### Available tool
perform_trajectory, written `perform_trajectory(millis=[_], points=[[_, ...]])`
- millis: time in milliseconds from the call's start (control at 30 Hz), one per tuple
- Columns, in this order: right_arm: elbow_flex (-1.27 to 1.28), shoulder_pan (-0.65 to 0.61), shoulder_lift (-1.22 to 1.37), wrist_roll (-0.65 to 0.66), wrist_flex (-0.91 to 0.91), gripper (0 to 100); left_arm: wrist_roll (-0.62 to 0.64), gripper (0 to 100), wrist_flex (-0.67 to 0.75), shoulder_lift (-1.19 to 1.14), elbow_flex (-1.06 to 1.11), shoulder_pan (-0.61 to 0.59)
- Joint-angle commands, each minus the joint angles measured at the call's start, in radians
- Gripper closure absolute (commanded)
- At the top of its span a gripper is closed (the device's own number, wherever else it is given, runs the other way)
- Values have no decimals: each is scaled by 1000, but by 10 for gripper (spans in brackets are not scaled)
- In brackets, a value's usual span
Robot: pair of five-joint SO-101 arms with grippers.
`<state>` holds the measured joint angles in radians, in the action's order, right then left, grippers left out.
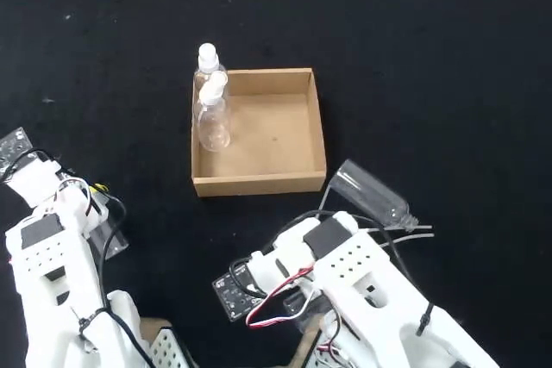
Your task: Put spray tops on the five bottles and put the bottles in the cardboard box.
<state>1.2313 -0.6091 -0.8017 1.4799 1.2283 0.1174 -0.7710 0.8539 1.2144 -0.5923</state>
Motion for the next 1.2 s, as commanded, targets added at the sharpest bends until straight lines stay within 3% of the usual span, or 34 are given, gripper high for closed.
perform_trajectory(millis=[0, 1000, 1167], points=[[-12, 0, 10, 11, -3, 776, 9, 970, 21, 21, -41, -13], [163, -23, 8, 5, -180, 776, 9, 970, 21, 21, -41, -13], [150, -55, 8, -71, -199, 777, 9, 970, 21, 21, -41, -13]])
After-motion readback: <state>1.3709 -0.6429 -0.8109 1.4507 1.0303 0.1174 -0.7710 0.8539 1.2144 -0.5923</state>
